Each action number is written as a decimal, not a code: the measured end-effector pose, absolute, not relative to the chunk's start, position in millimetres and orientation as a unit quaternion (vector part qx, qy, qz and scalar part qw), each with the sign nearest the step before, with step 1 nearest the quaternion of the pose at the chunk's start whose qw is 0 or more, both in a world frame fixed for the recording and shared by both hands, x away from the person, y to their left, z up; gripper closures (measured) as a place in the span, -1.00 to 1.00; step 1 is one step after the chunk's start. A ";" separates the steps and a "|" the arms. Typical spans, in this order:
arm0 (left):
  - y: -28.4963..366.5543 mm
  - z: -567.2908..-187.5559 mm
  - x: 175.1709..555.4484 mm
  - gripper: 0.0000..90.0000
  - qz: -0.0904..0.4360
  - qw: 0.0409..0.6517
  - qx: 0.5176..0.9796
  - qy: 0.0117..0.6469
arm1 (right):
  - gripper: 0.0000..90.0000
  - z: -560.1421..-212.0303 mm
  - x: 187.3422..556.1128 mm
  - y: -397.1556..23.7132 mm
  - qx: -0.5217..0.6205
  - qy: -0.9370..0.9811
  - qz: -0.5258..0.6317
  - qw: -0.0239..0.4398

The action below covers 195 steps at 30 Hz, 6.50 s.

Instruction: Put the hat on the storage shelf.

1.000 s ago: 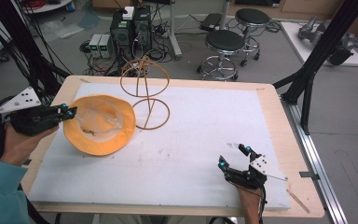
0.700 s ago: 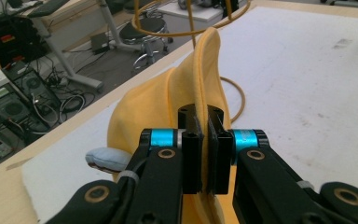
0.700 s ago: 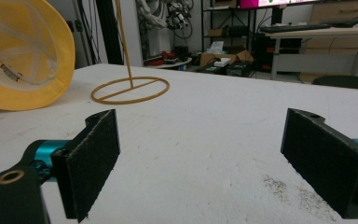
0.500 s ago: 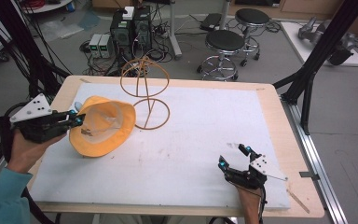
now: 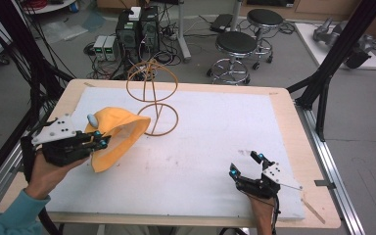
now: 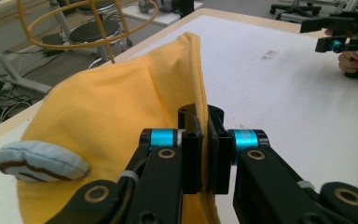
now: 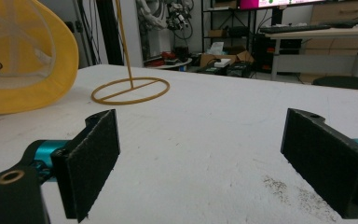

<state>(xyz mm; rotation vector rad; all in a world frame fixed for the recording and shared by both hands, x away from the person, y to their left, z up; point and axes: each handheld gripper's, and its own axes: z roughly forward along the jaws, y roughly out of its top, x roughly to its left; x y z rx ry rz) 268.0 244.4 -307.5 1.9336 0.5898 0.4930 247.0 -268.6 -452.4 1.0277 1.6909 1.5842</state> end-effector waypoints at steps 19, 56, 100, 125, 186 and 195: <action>178.1 -343.3 254.5 0.89 0.139 0.513 0.822 0.204 | -0.77 -452.5 247.2 -269.3 0.387 0.636 0.597 0.299; 181.0 -342.4 254.2 -0.61 0.092 0.570 0.806 0.133 | -0.77 -452.7 247.0 -269.8 0.388 0.633 0.600 0.299; 187.0 -350.6 323.1 -0.59 0.070 0.390 0.915 0.070 | -0.77 -452.8 246.4 -269.8 0.385 0.633 0.602 0.299; 186.2 -352.7 323.6 0.85 0.078 0.366 0.921 0.108 | -0.77 -452.7 246.7 -270.2 0.386 0.633 0.601 0.298; 220.1 -174.5 320.0 0.91 0.205 0.454 0.850 0.173 | -0.77 -452.7 246.7 -269.6 0.383 0.633 0.603 0.298; 220.3 -156.5 330.1 0.91 0.222 0.466 0.837 0.180 | -0.77 -452.8 247.0 -269.6 0.382 0.633 0.604 0.298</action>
